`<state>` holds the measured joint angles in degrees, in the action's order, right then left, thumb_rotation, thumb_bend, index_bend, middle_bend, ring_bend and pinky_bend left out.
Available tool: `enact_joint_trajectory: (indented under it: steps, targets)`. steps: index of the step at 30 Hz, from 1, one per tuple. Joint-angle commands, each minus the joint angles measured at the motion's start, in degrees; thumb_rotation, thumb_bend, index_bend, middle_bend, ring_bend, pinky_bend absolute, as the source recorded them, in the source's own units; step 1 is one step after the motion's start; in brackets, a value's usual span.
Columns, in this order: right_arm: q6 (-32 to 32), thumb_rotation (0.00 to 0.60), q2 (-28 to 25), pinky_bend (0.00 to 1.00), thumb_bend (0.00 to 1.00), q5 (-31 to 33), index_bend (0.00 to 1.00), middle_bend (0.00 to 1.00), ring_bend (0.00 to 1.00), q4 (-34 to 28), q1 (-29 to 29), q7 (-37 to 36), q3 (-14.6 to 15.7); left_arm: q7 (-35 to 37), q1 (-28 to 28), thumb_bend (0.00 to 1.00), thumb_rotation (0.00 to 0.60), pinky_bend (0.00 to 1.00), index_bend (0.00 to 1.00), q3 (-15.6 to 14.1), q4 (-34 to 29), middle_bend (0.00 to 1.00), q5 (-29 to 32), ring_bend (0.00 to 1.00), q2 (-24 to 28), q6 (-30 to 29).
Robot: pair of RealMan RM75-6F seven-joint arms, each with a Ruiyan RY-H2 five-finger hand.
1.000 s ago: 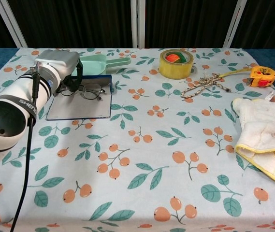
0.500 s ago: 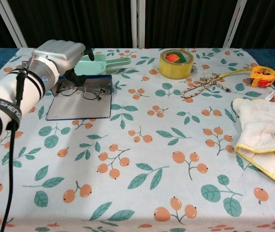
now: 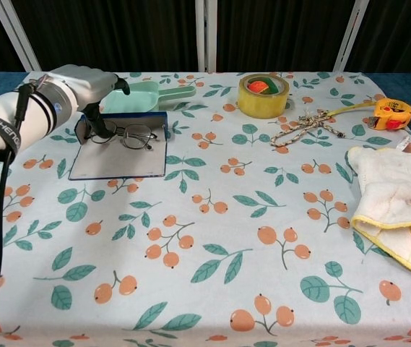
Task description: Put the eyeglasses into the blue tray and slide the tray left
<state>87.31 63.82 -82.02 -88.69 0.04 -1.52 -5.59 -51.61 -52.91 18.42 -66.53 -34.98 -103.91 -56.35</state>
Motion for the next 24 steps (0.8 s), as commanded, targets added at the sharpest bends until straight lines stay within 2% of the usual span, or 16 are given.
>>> enact_joint_trajectory:
  steps: [1,7,14,24]
  targets:
    - [0.0,0.600,0.0,0.00,0.22,0.1,0.00,0.00,0.00,0.0,0.0,0.0,0.0,2.2,-0.4,0.24,0.600,0.16,0.13,-0.4,1.6,0.04,-1.9,0.05,-0.8,0.0]
    - [0.0,0.600,0.0,0.00,0.22,0.1,0.00,0.00,0.00,-0.1,-0.1,0.2,0.0,4.0,-1.0,0.24,0.600,0.16,0.13,-1.8,4.2,0.04,-4.7,0.05,-2.0,0.3]
    - [0.9,0.600,0.4,0.00,0.22,0.4,0.00,0.00,0.00,0.5,-0.3,1.1,-0.3,3.2,-2.0,0.22,0.600,0.16,0.13,-2.4,7.5,0.04,-4.9,0.05,-3.7,0.8]
    - [0.3,0.600,0.3,0.00,0.22,0.4,0.00,0.00,0.00,0.9,-0.3,0.0,-0.2,4.4,-3.1,0.21,0.600,0.16,0.13,-0.2,11.9,0.04,-4.1,0.05,-5.7,1.0]
